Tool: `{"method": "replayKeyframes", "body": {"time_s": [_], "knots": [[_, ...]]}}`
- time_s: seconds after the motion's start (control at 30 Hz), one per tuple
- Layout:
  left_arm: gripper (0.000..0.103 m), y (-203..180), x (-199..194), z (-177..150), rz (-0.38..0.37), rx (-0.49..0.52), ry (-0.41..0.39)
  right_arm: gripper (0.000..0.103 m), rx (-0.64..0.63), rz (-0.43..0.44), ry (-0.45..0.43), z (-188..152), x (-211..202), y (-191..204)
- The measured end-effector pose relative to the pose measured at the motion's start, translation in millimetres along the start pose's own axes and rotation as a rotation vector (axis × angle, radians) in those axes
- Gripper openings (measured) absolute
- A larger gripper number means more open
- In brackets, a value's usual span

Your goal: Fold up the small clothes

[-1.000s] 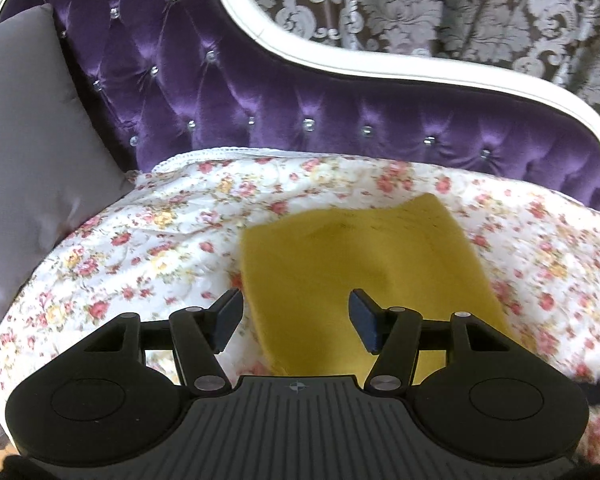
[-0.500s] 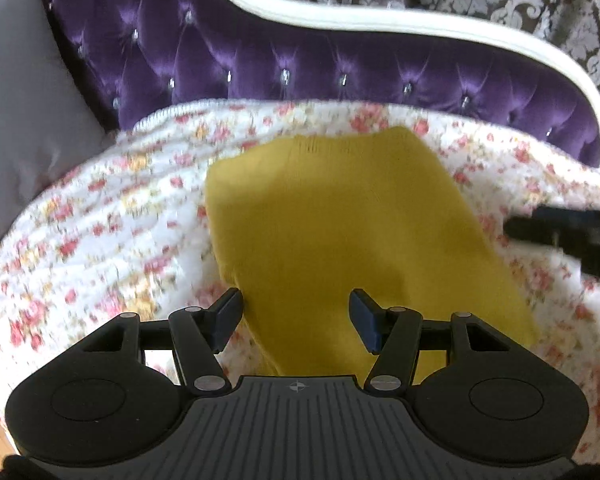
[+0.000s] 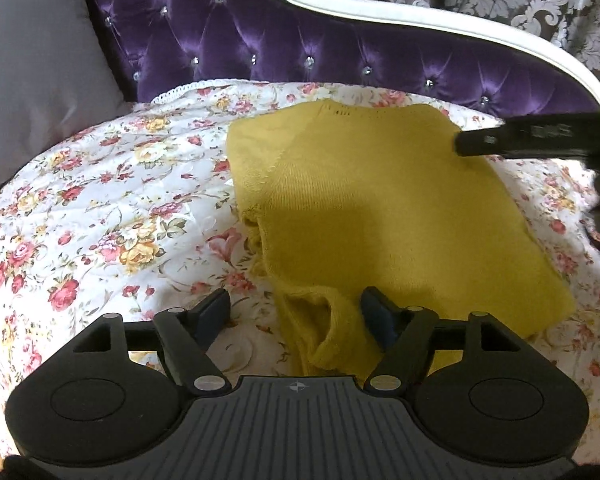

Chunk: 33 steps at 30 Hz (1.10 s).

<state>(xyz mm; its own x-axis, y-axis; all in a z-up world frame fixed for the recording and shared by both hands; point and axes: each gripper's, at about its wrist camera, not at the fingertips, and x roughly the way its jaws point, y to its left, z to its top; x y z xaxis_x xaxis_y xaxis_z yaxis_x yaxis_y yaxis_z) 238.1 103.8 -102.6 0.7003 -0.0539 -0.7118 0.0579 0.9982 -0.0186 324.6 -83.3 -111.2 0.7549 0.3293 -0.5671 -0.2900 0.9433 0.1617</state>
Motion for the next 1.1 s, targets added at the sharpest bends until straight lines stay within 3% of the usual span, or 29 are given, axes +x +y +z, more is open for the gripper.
{"method": "replayKeyframes", "body": {"time_s": [0.17,0.33,0.43,0.53,0.67,0.8,1.03,1.07,1.1], "knots": [[0.072,1,-2,-3,-0.007,-0.003,-0.015,0.070,0.033,0.051,0.044,12,42,-13],[0.072,2,-3,-5,-0.015,-0.007,-0.021,0.067,0.203,0.076,0.081,24,80,-60],[0.073,3,-3,-5,-0.020,-0.005,-0.023,0.068,0.213,0.015,0.073,29,83,-71],[0.072,6,-8,3,-0.049,0.005,-0.002,0.066,0.217,0.029,0.041,30,69,-69],[0.072,16,-22,34,-0.054,0.026,-0.072,0.066,0.163,0.072,-0.007,30,49,-55],[0.072,25,-11,84,-0.015,0.039,-0.130,0.067,0.052,0.095,-0.017,39,50,-37],[0.072,26,65,147,-0.027,0.044,-0.078,0.067,0.042,0.155,0.023,51,78,-35],[0.072,26,75,151,-0.029,0.035,-0.072,0.066,0.033,0.183,0.041,51,82,-35],[0.072,27,82,153,-0.029,0.029,-0.070,0.049,0.010,0.218,0.061,50,83,-33]]}}
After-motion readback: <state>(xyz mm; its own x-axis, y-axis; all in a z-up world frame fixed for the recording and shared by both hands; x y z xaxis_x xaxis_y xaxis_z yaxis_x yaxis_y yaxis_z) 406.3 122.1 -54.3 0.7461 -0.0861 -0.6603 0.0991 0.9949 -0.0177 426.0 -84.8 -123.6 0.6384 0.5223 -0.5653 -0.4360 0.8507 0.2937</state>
